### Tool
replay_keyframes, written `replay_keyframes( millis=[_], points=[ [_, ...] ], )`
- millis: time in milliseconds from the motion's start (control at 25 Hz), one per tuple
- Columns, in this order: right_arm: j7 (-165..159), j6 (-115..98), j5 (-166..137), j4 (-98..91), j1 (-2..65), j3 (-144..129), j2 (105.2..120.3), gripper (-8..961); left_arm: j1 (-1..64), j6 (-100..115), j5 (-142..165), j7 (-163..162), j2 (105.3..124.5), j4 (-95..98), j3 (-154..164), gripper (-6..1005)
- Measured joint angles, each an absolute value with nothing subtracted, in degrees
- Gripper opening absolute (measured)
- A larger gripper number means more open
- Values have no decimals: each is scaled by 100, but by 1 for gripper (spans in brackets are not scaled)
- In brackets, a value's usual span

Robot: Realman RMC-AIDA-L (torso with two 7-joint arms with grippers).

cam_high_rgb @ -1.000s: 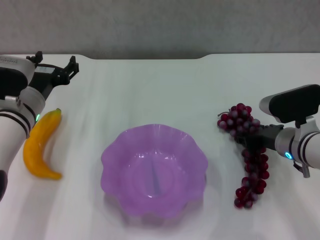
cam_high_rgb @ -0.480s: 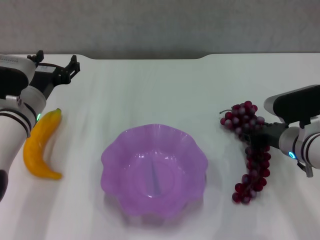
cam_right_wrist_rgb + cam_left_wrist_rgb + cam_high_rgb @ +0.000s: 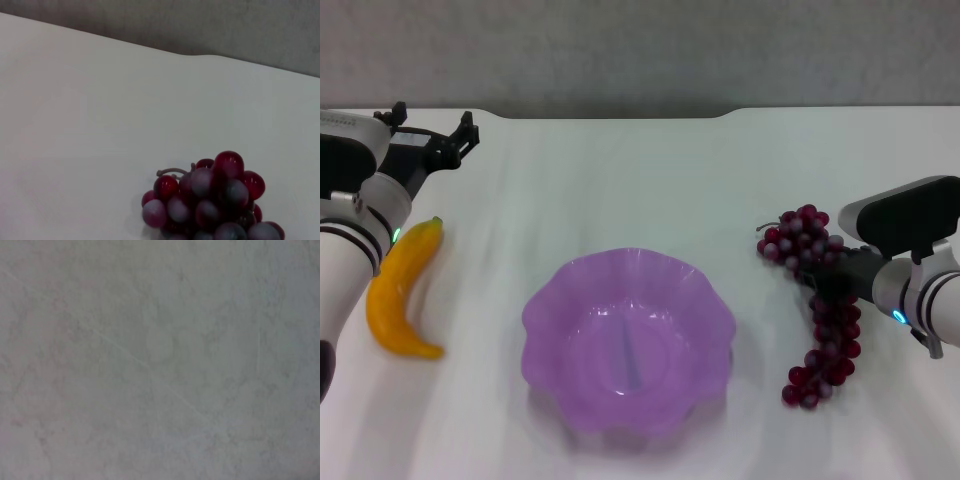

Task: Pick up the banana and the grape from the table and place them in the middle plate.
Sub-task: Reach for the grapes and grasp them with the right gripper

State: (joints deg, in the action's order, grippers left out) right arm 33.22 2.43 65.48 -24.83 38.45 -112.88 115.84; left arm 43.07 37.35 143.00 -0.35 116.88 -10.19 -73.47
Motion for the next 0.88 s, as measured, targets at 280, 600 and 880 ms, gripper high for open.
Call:
replay_keyframes(
  millis=[280, 600, 880],
  points=[
    [3314, 229, 6548, -2487, 3849, -11299, 11584, 555, 4304, 3735, 14300, -35, 11690, -1019, -7348, 897],
    [3313, 215, 6547, -2496, 3845, -11303, 11584, 544, 4321, 3735, 14293, -35, 11689, -1019, -7347, 897],
    [3313, 155, 6547, -2520, 3808, -11348, 11584, 539, 4324, 3735, 14285, -35, 11683, -1019, -7347, 897]
  ],
)
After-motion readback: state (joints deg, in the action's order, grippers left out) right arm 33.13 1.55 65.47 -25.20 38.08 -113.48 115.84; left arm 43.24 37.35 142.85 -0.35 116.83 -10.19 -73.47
